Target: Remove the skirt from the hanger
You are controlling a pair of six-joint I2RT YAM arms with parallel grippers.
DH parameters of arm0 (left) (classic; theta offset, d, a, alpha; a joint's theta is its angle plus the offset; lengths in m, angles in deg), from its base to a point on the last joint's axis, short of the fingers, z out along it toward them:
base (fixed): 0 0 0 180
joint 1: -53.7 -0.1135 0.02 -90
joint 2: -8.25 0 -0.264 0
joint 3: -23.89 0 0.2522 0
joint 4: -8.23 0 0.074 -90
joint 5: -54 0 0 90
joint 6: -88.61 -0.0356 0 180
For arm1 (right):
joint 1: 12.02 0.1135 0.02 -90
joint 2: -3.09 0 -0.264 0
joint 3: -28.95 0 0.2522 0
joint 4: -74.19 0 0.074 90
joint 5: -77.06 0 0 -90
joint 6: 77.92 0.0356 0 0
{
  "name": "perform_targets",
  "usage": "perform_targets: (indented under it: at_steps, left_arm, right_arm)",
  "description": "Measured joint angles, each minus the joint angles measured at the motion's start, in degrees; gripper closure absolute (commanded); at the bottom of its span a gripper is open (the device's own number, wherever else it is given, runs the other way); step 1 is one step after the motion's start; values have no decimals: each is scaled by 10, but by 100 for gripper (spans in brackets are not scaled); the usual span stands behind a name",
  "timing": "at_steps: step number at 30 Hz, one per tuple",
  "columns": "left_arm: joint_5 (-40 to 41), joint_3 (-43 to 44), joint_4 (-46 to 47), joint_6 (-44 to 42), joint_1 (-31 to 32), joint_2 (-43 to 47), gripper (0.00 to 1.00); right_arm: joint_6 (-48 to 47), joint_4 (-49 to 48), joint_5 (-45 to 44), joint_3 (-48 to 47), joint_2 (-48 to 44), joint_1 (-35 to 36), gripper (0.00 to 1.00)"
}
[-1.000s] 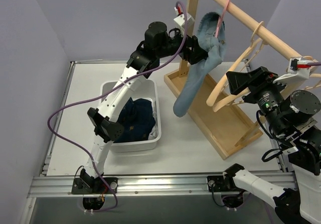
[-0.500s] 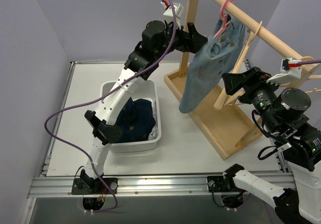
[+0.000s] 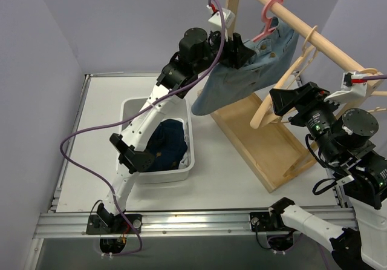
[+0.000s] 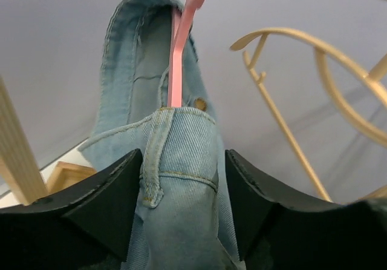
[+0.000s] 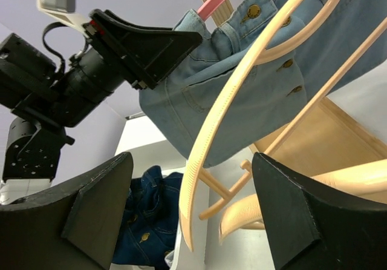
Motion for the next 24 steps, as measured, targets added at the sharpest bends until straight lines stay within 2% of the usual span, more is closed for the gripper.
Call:
perform_targets:
  at_steps: [5, 8, 9, 10, 16, 24]
  left_arm:
    - [15, 2, -24, -48, 0, -19, 36]
    - [16, 2, -33, -74, 0, -29, 46]
    - [16, 2, -34, -80, 0, -32, 59]
    - [16, 2, -34, -85, 0, -35, 97]
    - [5, 1, -27, -100, 3, -37, 98]
    - [-16, -16, 10, -34, -10, -36, 98]
  right_arm:
    - [2, 0, -1, 0, 0, 0, 25]
    - [3, 0, -4, 0, -1, 0, 25]
    - [3, 0, -5, 0, -1, 0, 25]
    - [3, 0, -5, 0, -1, 0, 25]
    - [3, 0, -6, 6, 0, 0, 25]
    - [1, 4, -10, -8, 9, 0, 25]
